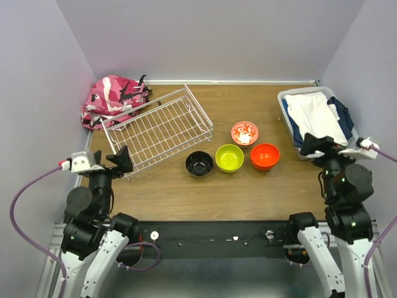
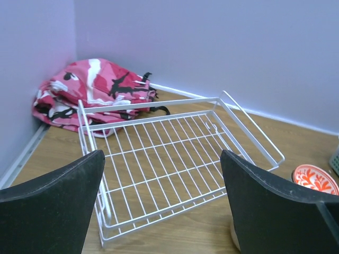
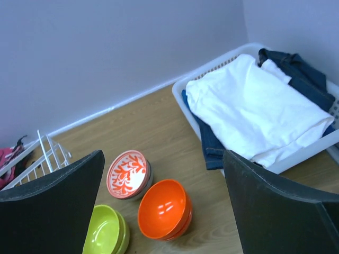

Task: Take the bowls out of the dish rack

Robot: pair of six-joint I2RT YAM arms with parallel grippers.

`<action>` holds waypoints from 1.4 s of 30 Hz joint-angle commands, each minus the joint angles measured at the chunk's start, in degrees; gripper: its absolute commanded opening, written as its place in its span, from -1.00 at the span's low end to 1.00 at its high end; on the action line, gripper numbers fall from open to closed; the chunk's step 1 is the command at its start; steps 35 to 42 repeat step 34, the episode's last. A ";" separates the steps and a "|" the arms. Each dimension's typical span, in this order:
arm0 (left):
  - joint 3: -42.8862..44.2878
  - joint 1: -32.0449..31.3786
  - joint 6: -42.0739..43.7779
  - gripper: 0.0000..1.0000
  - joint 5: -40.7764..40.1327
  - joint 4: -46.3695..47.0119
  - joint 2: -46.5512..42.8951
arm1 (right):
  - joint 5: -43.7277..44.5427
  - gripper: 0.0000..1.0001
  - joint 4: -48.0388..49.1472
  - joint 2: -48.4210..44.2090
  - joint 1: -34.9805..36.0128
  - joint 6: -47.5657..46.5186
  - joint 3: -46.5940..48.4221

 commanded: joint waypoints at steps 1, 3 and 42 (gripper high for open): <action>-3.48 0.12 0.07 0.98 -8.68 -1.61 -8.20 | 5.73 1.00 2.88 -7.06 -0.19 -3.27 -5.30; -5.41 0.12 0.95 0.98 -10.43 -0.12 -11.10 | 6.69 1.00 4.55 -10.84 -0.28 -2.91 -8.02; -12.54 1.70 2.36 0.98 -14.22 5.86 -17.62 | 9.16 1.00 5.52 -15.07 -0.19 -2.83 -14.72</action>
